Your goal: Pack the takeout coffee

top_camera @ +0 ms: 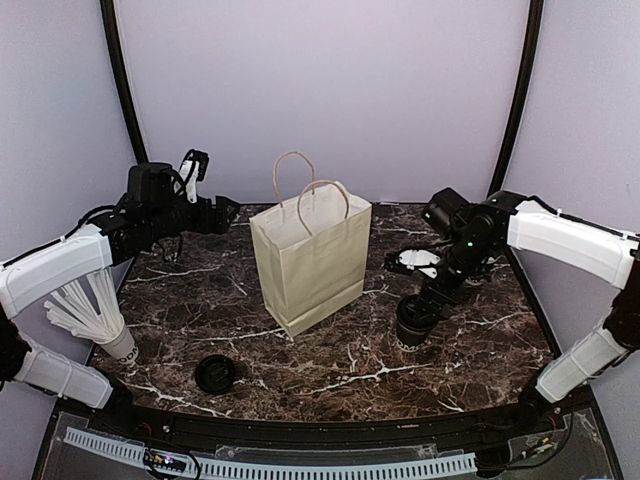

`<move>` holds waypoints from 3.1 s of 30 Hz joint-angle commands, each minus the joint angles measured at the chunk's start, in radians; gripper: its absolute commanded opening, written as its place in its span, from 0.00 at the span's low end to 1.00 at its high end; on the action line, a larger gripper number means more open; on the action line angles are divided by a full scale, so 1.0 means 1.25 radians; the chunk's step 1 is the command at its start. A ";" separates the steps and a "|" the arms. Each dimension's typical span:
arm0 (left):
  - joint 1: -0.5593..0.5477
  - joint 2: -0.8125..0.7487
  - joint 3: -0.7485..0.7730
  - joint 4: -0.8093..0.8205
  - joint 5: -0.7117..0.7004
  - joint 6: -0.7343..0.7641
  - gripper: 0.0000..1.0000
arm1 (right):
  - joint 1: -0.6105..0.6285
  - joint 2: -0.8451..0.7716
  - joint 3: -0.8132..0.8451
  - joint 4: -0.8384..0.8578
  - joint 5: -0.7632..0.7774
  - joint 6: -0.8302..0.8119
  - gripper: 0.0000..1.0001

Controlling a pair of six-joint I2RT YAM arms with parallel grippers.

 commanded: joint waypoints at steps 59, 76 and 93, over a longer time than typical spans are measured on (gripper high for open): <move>-0.012 -0.063 0.145 -0.090 0.372 0.011 0.80 | -0.036 0.008 0.214 -0.109 0.088 -0.131 0.60; -0.101 0.170 0.428 -0.369 0.247 0.009 0.72 | -0.099 0.012 0.559 0.075 0.177 -0.205 0.53; -0.139 0.395 0.627 -0.487 0.315 0.145 0.35 | -0.061 -0.024 0.567 0.125 -0.049 -0.139 0.38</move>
